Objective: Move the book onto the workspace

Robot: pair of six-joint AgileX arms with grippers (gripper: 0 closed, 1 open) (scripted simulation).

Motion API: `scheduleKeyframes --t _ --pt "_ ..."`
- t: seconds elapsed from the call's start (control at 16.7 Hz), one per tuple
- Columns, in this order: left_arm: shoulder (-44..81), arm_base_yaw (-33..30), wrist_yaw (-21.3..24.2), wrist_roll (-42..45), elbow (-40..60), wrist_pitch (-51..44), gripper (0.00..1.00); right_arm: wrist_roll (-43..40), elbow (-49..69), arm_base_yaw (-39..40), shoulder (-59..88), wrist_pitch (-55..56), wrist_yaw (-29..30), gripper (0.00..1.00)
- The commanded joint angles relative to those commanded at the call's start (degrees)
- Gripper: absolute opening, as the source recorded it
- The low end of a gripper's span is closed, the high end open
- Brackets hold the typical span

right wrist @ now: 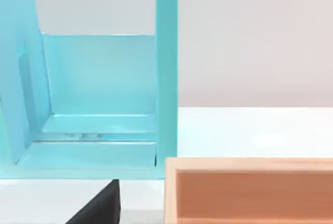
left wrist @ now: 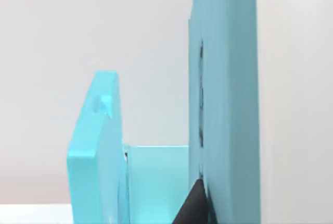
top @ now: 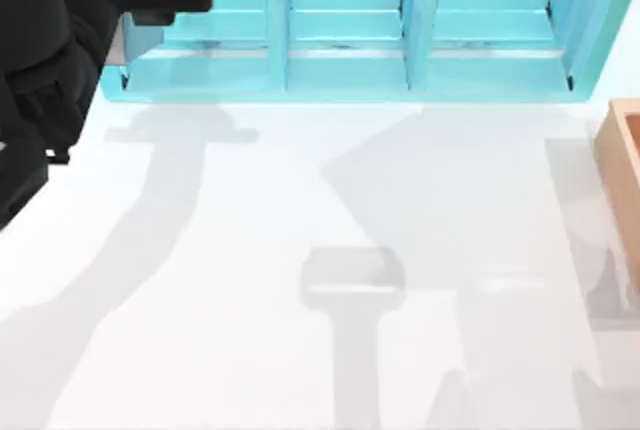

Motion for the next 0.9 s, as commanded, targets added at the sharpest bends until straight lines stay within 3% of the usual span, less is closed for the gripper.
scheduleKeyframes --t 0.24,0.6,0.9 --pt "-6.5 -1.5 -1.4 0.0 -3.4 -4.9 0.00 0.0 0.0 0.0 0.0 0.0 0.0 1.00" --pt "-6.0 -1.3 -1.4 -0.4 -3.5 -5.0 0.00 0.0 0.0 0.0 0.0 0.0 0.0 1.00" --pt "-1.4 -3.5 -4.1 -11.7 -2.2 -7.3 0.00 0.0 0.0 0.0 0.0 0.0 0.0 1.00"
